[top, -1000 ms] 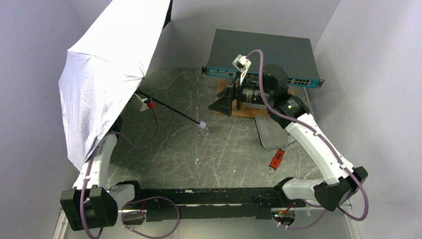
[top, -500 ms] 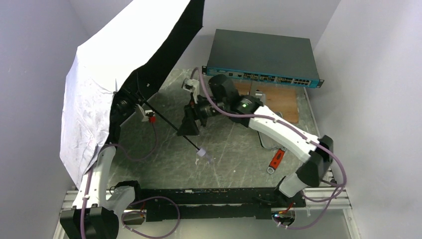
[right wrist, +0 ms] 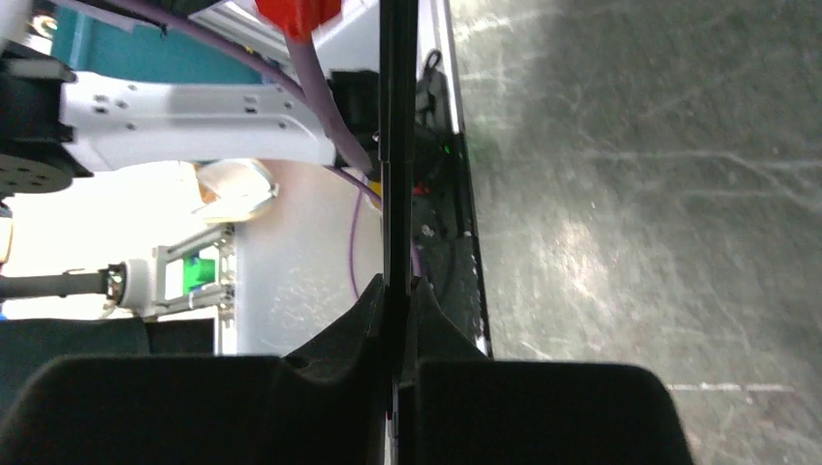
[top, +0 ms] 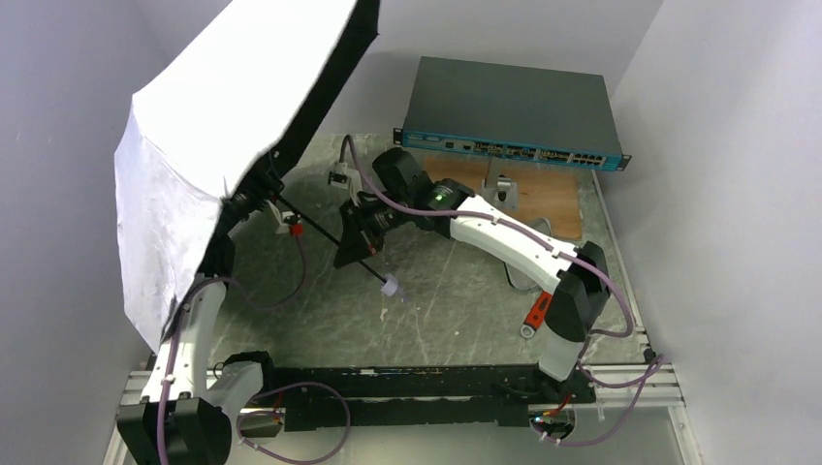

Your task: Open the umbrella

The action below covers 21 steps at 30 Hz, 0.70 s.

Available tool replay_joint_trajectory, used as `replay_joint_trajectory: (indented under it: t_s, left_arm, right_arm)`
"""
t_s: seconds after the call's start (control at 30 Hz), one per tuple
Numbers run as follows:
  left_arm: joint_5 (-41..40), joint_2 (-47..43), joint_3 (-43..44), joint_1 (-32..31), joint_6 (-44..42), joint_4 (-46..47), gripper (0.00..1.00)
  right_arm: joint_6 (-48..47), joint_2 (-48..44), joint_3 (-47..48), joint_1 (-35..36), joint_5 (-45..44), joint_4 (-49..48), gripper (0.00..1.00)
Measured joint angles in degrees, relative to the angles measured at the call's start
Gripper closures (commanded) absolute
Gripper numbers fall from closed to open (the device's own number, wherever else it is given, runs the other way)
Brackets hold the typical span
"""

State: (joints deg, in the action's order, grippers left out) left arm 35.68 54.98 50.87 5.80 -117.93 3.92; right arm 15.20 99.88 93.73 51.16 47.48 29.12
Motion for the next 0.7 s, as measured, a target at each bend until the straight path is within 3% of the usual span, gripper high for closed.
replay_joint_trajectory:
  t_s: [0.17, 0.37, 0.47, 0.7]
  left_arm:
    - [0.7, -2.1, 1.0, -0.4, 4.5, -5.6, 0.11]
    - [1.3, -8.5, 1.2, -4.0, 13.0, -15.2, 0.05]
    - [0.5, -10.8, 1.6, -5.3, 21.0, -19.2, 0.06]
    - [-6.7, -10.6, 8.6, -5.4, 50.8, -26.5, 0.13]
  right_arm:
    - [7.2, 2.0, 4.9, -1.2, 1.0, -4.1, 1.0]
    - [19.5, 3.1, 5.8, -4.4, -0.1, -17.0, 1.0]
    - [24.3, 3.7, 5.8, -5.4, -1.8, -21.9, 1.0]
    - [31.4, 4.7, 6.9, -6.1, -6.0, -25.9, 1.0]
